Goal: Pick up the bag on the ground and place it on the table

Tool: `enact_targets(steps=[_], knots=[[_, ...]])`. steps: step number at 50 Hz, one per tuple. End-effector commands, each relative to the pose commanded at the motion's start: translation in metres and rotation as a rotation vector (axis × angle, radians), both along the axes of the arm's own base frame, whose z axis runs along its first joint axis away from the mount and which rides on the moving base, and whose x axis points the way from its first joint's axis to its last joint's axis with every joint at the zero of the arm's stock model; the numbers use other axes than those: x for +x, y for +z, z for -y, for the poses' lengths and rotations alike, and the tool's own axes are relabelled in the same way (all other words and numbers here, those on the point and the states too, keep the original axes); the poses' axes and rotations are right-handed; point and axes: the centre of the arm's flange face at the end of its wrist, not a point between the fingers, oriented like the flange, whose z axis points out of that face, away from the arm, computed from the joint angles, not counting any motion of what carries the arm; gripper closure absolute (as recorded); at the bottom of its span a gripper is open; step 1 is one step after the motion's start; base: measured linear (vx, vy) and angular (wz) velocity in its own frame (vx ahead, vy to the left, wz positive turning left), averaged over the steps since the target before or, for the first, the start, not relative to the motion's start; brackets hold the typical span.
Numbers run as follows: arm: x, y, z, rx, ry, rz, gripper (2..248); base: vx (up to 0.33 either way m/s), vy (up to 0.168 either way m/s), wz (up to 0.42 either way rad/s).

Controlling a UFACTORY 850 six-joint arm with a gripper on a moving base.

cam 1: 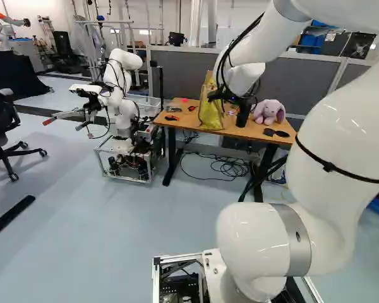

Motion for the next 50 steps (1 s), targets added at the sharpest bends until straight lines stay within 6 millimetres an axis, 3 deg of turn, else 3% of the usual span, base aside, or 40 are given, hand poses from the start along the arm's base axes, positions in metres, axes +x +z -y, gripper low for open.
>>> enact_targets(steps=[26, 50], knots=[[-0.065, -0.061, -0.033, -0.111, 0.105, 0.126, 3, 0.0, 0.0, 0.0], [-0.119, -0.101, -0.053, -0.176, 0.183, 0.219, 3, 0.0, 0.0, 0.0]])
